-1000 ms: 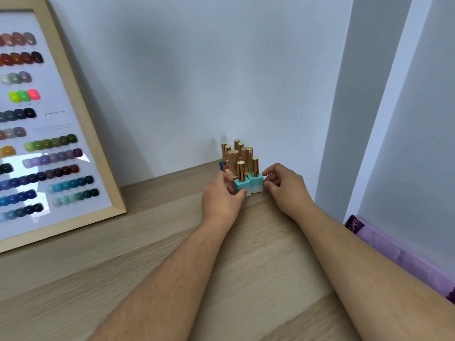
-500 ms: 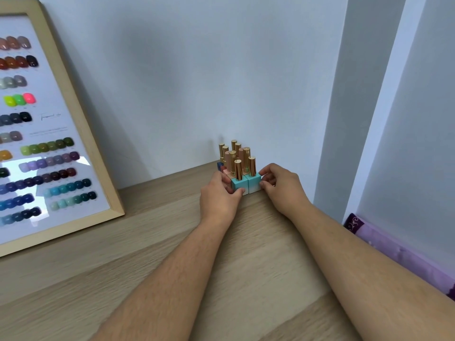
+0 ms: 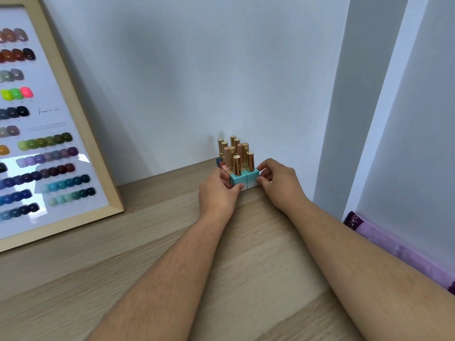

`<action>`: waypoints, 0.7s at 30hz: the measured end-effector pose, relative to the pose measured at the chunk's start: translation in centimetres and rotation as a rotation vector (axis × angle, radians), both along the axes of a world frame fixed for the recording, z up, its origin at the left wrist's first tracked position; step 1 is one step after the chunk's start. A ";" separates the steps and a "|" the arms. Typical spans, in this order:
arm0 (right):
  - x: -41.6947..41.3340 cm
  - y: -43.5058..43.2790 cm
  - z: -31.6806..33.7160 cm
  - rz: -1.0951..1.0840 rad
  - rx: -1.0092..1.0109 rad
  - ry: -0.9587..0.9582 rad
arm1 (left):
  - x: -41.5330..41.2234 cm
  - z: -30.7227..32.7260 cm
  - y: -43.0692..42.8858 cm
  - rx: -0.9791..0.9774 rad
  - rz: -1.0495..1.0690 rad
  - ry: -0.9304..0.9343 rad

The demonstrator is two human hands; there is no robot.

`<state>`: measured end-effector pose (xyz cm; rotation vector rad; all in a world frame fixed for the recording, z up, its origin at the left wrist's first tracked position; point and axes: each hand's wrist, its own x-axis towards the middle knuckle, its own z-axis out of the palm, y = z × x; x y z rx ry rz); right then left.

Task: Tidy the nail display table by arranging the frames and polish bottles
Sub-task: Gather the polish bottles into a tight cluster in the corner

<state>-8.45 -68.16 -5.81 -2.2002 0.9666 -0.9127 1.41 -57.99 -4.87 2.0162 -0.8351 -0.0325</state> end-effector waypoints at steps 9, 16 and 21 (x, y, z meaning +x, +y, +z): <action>0.4 -0.2 0.1 0.008 0.003 -0.023 | 0.6 0.1 -0.5 0.008 0.014 0.005; 0.3 -0.1 0.1 0.000 -0.004 0.002 | 0.4 0.0 -0.3 0.009 0.009 -0.008; -0.2 0.9 0.3 -0.026 -0.085 0.060 | -0.2 0.0 0.9 0.029 0.006 0.037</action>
